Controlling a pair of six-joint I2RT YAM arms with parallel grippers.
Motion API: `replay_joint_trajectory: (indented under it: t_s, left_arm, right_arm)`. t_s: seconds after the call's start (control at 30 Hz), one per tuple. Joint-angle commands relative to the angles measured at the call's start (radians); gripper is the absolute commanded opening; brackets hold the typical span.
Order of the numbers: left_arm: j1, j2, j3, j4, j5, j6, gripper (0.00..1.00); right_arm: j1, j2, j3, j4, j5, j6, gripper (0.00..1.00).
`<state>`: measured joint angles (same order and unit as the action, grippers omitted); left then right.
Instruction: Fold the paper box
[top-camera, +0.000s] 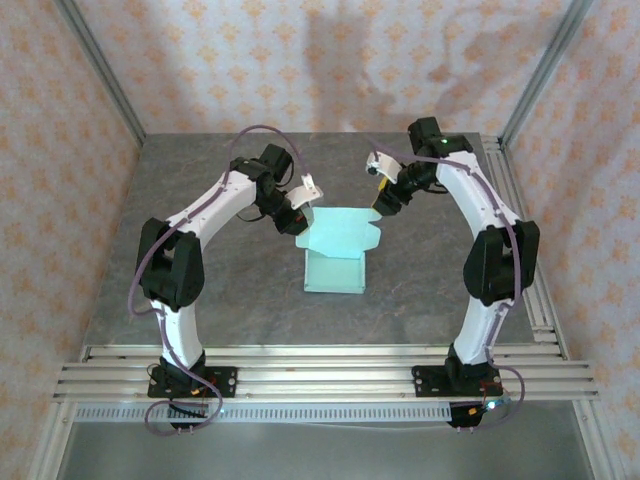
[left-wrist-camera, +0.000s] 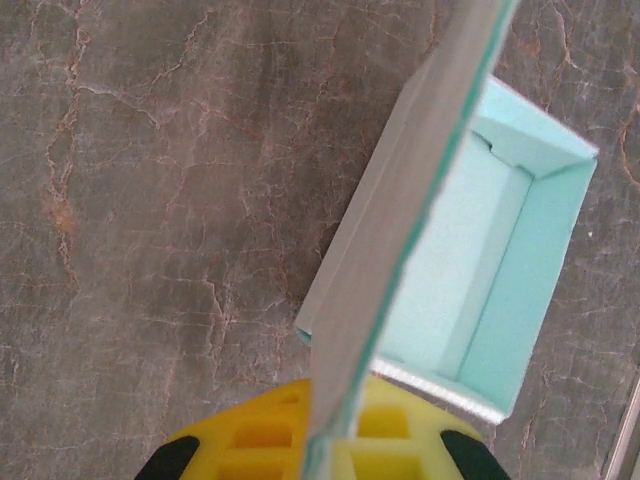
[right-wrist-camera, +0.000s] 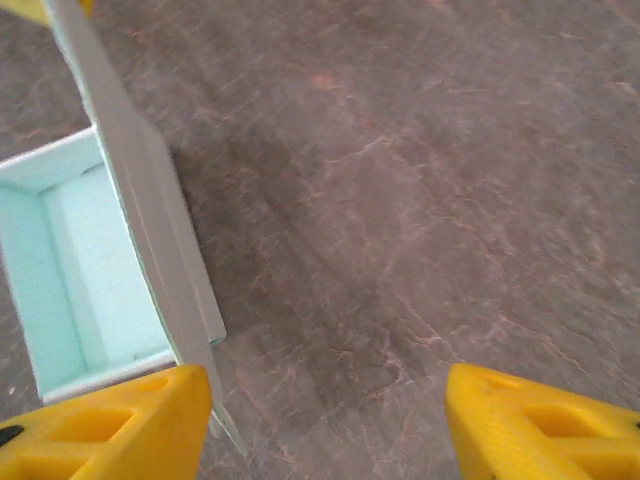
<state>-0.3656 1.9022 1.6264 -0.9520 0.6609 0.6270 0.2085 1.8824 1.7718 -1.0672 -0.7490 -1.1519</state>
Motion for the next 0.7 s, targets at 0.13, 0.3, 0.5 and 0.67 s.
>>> replay_joint_trajectory:
  t_s: [0.13, 0.3, 0.5, 0.67]
  left_arm:
    - [0.008, -0.012, 0.012, 0.002, -0.012, 0.011, 0.0]
    - [0.009, -0.021, -0.006, 0.04, -0.009, -0.007, 0.0]
    - [0.008, -0.037, -0.016, 0.078, -0.022, -0.022, 0.0]
    - [0.008, -0.048, -0.019, 0.079, -0.022, -0.015, 0.0]
  right_arm:
    - [-0.003, 0.088, 0.078, -0.284, -0.095, -0.207, 0.61]
    - [-0.003, -0.012, -0.058, -0.203, -0.115, -0.173, 0.6]
    - [-0.002, -0.132, -0.169, -0.096, -0.167, -0.083, 0.6]
    - [-0.003, -0.207, -0.222, -0.015, -0.168, -0.032, 0.61]
